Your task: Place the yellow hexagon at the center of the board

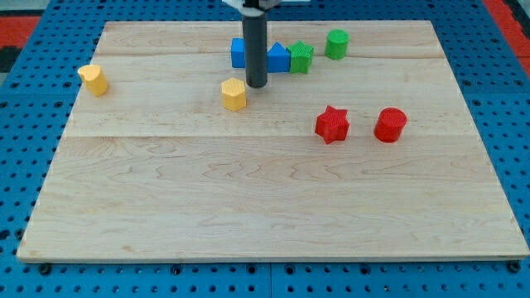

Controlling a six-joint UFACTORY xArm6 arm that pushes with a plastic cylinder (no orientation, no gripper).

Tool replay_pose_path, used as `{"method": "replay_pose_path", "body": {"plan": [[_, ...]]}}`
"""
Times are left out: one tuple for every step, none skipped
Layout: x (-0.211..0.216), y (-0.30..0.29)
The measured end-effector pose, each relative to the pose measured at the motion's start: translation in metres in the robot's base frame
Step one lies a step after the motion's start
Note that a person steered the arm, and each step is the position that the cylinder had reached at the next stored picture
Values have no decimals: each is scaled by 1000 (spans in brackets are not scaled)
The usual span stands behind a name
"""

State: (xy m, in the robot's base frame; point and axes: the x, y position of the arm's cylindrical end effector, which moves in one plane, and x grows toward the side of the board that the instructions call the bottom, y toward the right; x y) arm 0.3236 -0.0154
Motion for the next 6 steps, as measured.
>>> {"method": "replay_pose_path", "body": {"plan": [[-10, -26], [-5, -52], [19, -53], [37, -48], [61, -30], [87, -15]]}}
